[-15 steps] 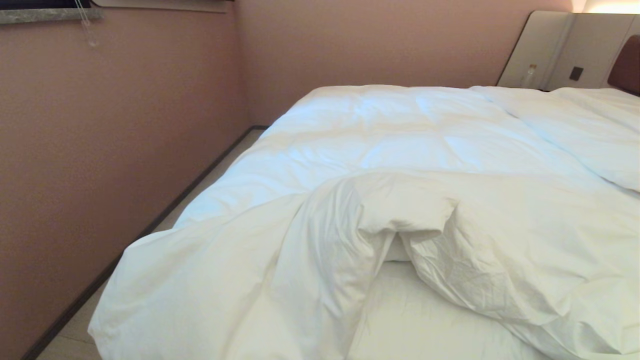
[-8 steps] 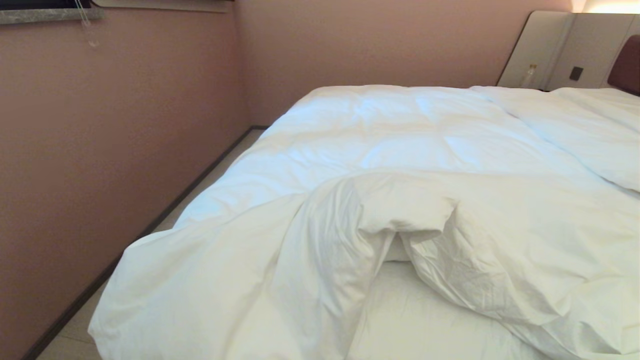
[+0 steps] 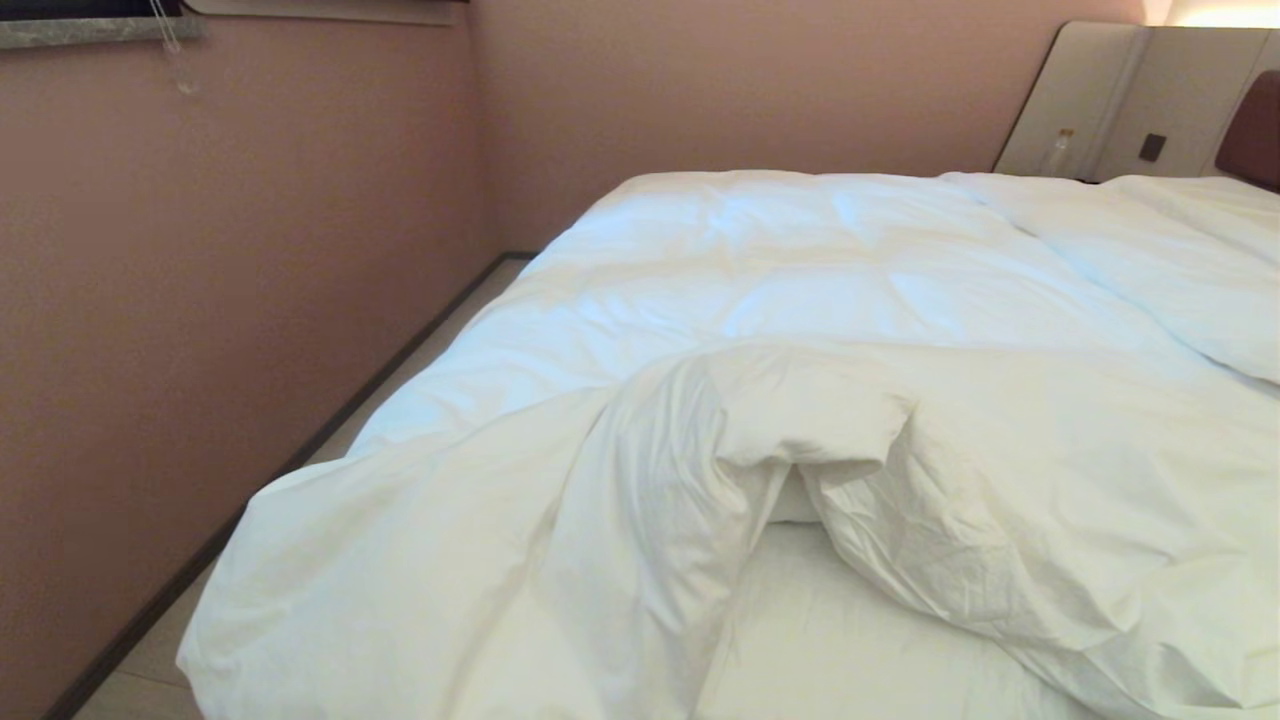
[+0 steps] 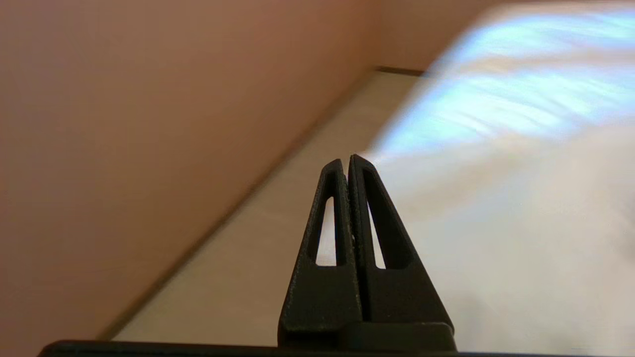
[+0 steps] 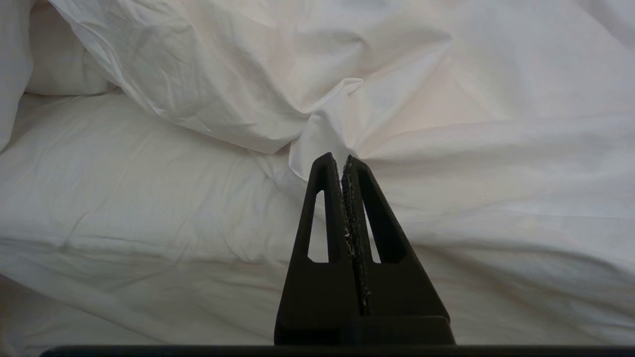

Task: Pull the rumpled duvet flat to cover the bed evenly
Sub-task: Flatten the corners of the folded blanket

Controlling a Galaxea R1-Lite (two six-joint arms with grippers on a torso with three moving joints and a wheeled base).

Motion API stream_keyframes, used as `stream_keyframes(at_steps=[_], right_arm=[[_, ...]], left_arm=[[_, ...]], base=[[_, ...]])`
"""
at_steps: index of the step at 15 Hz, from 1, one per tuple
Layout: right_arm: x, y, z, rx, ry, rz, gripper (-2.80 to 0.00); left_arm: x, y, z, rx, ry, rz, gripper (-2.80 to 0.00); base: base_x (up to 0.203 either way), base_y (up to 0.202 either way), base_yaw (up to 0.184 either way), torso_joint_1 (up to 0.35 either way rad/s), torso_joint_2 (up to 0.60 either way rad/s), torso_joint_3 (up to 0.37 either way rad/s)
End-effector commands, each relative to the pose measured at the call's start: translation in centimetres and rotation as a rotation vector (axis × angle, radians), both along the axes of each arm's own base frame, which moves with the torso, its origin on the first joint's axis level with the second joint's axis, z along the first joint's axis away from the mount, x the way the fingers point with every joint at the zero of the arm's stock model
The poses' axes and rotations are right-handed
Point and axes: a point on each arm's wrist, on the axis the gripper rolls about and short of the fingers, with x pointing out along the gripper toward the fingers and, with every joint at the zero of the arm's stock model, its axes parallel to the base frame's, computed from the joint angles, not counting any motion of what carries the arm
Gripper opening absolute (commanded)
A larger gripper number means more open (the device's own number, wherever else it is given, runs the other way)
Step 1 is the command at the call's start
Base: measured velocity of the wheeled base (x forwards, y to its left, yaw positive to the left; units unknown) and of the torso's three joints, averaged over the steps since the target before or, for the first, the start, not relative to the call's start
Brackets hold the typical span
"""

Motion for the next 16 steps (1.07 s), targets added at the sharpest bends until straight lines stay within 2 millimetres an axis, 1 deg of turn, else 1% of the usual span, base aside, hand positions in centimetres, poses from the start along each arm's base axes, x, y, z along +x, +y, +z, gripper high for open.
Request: stream_keyframes(at_steps=[1,3,4,5,6,7,8,9,16], right_arm=[[0.0,0.0,0.0,0.0,-0.002,-0.001,-2.8],[0.0,0.0,0.0,0.0,0.0,0.001,-2.8],[0.0,0.0,0.0,0.0,0.0,-0.001,-2.8],[0.0,0.0,0.0,0.0,-0.002,-0.001,-2.8],[0.0,0.0,0.0,0.0,-0.002,-0.001,-2.8],[0.0,0.0,0.0,0.0,0.0,-0.001,-2.8],[0.0,0.0,0.0,0.0,-0.002,0.001,-2.8],[0.0,0.0,0.0,0.0,-0.002,0.001,-2.8],[0.0,0.0,0.0,0.0,-0.001,0.0,-2.8]], left_arm=[[-0.5,-0.3,-2.0,0.016,-0.026,-0.118,-2.8],[-0.1,-0.4,-2.8,-0.002,-0.003,-0.179,-2.8],[0.5,-0.5,-3.9,-0.012,0.039,-0.239,-2.8],[1.3,-0.6,-5.4,-0.024,0.098,-0.276,-2.8],[1.7,-0.7,-6.3,-0.033,0.132,-0.311,-2.8],[1.8,-0.7,-6.7,-0.036,0.144,-0.317,-2.8],[2.2,-0.7,-7.8,-0.043,0.184,-0.317,-2.8],[2.4,-0.7,-8.3,-0.06,0.202,-0.318,-2.8],[2.4,-0.7,-8.3,-0.068,0.203,-0.309,-2.8]], base=[[0.0,0.0,0.0,0.0,0.0,0.0],[0.0,0.0,0.0,0.0,0.0,0.0],[0.0,0.0,0.0,0.0,0.0,0.0],[0.0,0.0,0.0,0.0,0.0,0.0],[0.0,0.0,0.0,0.0,0.0,0.0],[0.0,0.0,0.0,0.0,0.0,0.0],[0.0,0.0,0.0,0.0,0.0,0.0],[0.0,0.0,0.0,0.0,0.0,0.0],[0.0,0.0,0.0,0.0,0.0,0.0]])
